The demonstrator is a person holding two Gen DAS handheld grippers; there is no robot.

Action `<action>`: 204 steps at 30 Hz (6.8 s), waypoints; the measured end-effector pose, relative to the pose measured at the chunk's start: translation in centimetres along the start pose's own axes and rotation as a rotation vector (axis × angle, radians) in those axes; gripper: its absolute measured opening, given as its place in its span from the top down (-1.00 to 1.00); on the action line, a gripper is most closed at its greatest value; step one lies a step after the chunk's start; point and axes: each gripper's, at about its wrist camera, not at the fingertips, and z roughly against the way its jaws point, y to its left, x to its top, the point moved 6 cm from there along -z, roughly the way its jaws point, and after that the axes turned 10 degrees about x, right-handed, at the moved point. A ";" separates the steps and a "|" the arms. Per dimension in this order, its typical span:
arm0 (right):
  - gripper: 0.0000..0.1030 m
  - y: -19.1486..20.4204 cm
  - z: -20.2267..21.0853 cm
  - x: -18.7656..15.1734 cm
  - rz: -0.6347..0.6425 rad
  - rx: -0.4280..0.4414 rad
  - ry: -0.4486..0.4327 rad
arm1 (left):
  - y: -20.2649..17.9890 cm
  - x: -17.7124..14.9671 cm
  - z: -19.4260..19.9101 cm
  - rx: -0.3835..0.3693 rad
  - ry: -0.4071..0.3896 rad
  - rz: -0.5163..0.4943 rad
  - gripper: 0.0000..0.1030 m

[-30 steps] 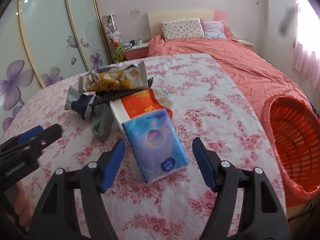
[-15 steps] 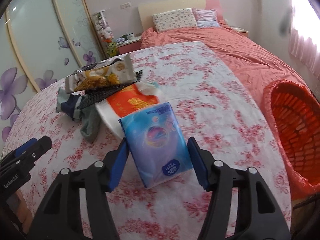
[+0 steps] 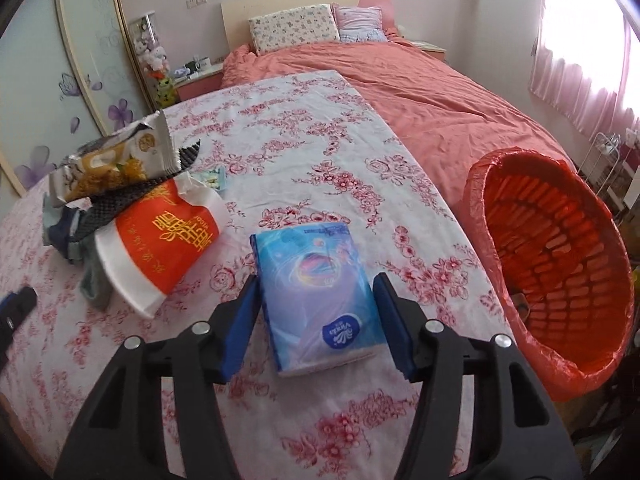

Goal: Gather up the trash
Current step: 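Grasp the blue tissue pack with the right tool while the left tool grasps the blue-grey sock, then carry tissue pack and sock over the orange basket and open both tools, then return to the bed and grasp the orange-and-white paper cup with the right tool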

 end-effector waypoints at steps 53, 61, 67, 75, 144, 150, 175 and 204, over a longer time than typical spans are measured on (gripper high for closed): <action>-0.23 0.9 -1.1 0.0 0.032 -0.013 0.020 | 3.9 5.6 -8.8 0.149 0.121 0.053 -0.26; -0.25 0.9 -1.1 0.0 0.032 -0.014 0.020 | 3.0 4.8 -9.5 0.170 0.123 0.013 -0.26; -0.25 0.9 -1.1 0.0 0.032 -0.013 0.021 | 2.3 4.6 -9.2 0.161 0.111 -0.008 0.00; -0.25 0.9 -1.1 0.0 0.032 -0.013 0.021 | 2.6 5.0 -9.5 0.158 0.108 -0.007 0.15; 0.01 -6.2 17.6 2.7 -0.031 0.023 -0.362 | -13.6 6.3 8.5 -0.287 -0.154 -0.191 0.17; 0.01 -10.3 18.4 2.8 -0.100 -0.009 -0.389 | -18.7 5.1 8.6 -0.377 -0.127 -0.244 0.17; -0.05 -26.4 15.3 2.5 -0.394 -0.060 -0.395 | -36.1 -1.1 6.7 -0.544 0.007 -0.478 0.05; -0.20 -10.9 9.5 0.6 -0.120 0.005 -0.223 | -14.7 2.7 3.6 -0.137 -0.082 -0.245 -0.39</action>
